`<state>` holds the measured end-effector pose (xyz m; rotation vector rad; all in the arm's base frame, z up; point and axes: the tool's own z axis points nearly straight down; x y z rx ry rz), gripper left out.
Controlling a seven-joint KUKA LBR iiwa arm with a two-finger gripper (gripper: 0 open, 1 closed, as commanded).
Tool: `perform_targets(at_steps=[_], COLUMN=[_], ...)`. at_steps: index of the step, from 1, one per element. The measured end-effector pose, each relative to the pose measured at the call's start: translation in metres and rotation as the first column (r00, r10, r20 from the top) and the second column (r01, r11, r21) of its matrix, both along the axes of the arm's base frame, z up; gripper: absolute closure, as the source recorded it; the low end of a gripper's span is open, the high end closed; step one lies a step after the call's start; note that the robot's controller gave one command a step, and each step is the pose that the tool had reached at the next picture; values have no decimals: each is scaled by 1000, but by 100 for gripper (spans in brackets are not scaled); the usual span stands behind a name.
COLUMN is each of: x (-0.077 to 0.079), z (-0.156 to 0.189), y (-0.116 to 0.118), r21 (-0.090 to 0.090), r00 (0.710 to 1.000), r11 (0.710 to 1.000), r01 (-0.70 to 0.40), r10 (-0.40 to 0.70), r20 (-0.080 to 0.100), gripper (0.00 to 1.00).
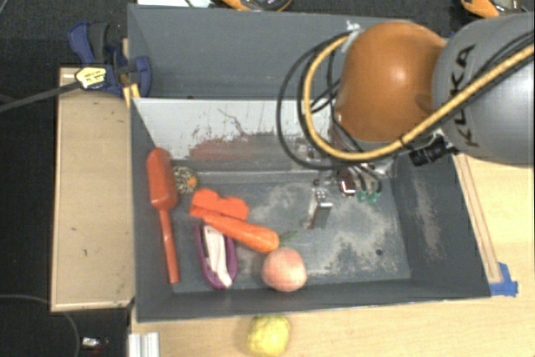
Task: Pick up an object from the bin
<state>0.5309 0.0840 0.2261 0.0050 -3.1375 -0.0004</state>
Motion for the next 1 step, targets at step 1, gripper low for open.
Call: perform_targets(at_steps=[1], x=[2], z=[-40], y=[18], r21=[2], r00=[1000], r11=[1000], r01=[-5], r10=[5], r20=[16], gripper=[0])
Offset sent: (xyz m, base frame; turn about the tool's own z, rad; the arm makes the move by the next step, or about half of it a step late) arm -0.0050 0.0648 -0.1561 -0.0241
